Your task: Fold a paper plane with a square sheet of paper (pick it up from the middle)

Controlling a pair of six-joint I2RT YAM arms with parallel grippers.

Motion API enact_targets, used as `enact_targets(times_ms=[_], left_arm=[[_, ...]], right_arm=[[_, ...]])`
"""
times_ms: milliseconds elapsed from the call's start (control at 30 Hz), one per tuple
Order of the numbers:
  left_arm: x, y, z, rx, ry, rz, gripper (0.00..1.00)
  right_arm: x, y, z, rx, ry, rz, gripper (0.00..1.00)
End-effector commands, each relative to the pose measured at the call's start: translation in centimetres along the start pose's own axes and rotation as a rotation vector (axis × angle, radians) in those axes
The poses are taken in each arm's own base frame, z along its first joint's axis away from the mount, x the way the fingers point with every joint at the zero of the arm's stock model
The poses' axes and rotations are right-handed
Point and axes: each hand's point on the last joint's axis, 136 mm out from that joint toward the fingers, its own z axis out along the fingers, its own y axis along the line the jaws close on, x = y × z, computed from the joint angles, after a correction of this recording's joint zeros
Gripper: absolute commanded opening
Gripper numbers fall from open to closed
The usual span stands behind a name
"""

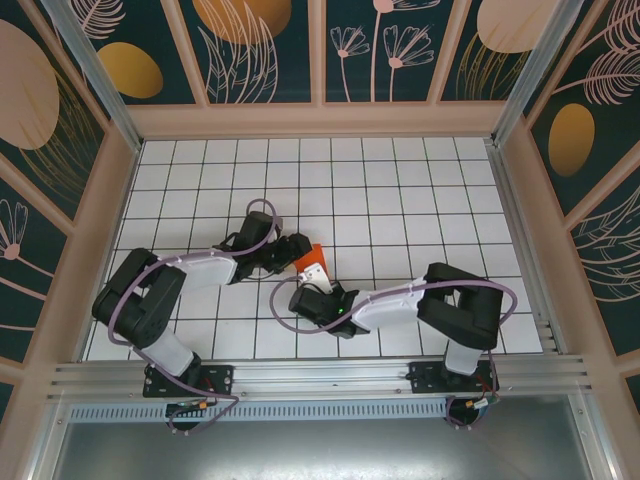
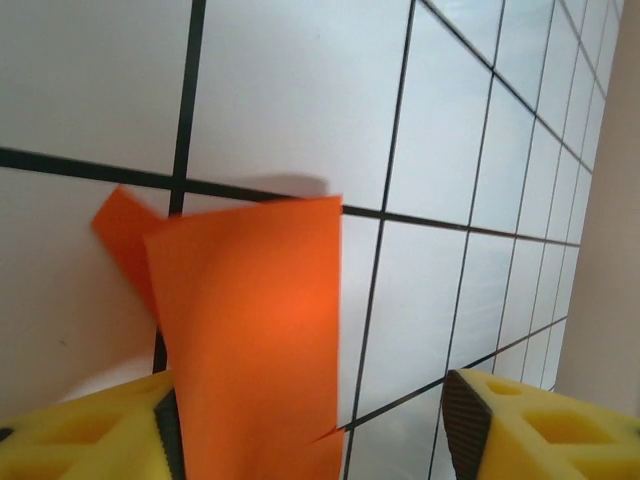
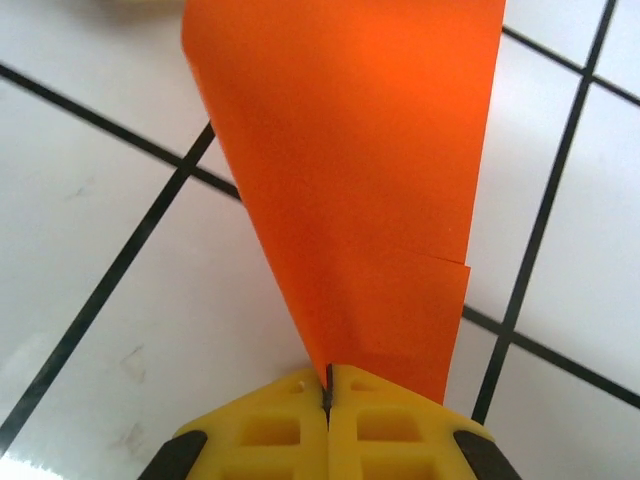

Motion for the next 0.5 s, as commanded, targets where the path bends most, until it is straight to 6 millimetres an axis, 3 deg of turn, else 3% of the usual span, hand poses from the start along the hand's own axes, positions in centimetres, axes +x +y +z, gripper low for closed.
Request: enact_targets(times_ms=[0, 367, 467], left_arm=[[-0.5, 0.6, -0.7, -0.042, -0.03, 0.002, 0.69], [0.0, 2.0, 0.2, -0.075, 0.003, -0.023, 0.61], [0.2, 2.6, 0.6, -0.093, 0.017, -0.031, 0.51]], right_arm=[[-1.2, 1.2, -1.0, -0.118, -0.057, -0.009, 0.0], [-1.0, 0.0, -0.8, -0.102, -0.059, 0.012, 0.0], [-0.9, 0.1, -0.7, -0.108, -0.057, 0.021, 0.0]])
